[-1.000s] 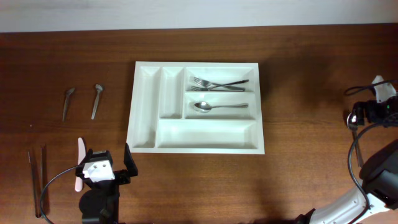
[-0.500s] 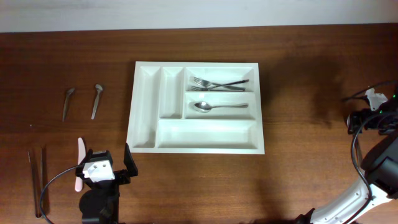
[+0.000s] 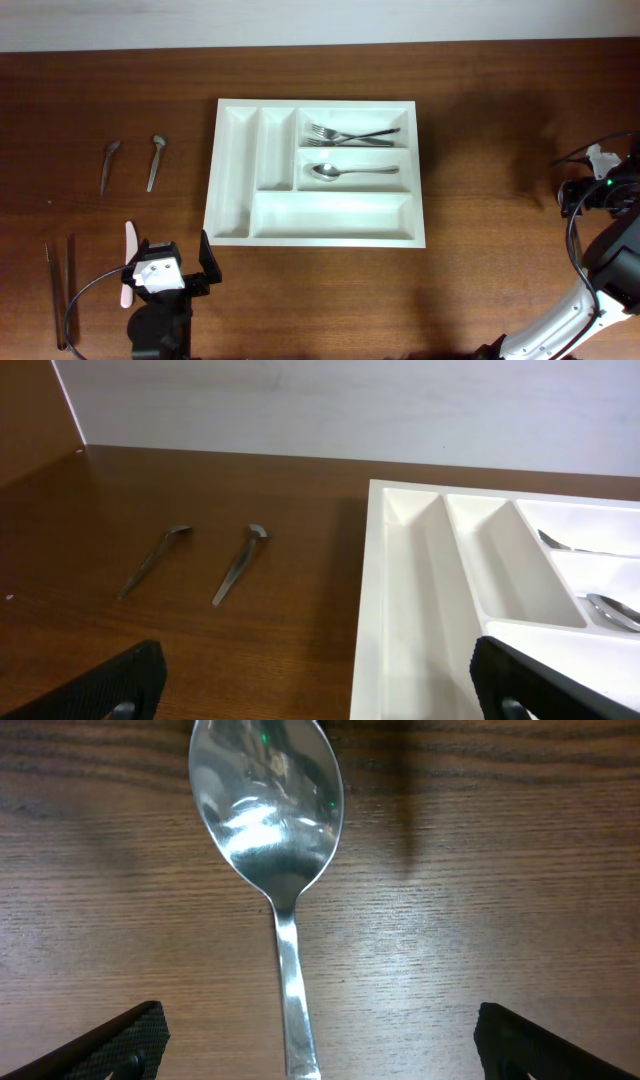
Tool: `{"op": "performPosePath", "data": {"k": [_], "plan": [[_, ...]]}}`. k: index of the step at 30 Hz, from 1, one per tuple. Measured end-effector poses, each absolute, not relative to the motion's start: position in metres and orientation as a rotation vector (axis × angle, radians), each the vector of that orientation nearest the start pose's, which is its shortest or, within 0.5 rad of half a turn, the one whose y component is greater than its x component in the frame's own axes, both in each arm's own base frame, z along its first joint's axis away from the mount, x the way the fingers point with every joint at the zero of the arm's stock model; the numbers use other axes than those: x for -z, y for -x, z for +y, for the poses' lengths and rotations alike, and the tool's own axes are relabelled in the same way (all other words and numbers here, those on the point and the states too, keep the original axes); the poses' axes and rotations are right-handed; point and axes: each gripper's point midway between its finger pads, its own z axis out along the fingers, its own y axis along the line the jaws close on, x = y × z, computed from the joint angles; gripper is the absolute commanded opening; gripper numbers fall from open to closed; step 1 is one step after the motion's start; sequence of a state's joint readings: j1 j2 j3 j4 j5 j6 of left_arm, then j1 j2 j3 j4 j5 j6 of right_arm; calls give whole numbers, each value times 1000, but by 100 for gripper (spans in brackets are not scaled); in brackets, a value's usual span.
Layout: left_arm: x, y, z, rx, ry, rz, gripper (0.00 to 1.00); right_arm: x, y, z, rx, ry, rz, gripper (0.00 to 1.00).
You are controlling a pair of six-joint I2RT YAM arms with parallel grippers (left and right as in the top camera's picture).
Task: Pack container
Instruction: 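Lower the right gripper and grasp the last silver spoon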
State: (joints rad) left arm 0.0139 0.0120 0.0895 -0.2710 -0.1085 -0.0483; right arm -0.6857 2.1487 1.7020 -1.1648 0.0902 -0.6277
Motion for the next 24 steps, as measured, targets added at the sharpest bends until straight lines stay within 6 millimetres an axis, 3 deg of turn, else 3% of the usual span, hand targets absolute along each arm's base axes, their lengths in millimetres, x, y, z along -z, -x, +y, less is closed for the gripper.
{"op": "performPosePath", "data": {"k": [10, 24], "plan": [[-148, -236, 22, -71, 133, 1759, 99, -19, -298, -263, 22, -86, 3264, 99], [-148, -236, 22, -71, 133, 1759, 99, -17, -311, -257, -45, -92, 3199, 99]]}}
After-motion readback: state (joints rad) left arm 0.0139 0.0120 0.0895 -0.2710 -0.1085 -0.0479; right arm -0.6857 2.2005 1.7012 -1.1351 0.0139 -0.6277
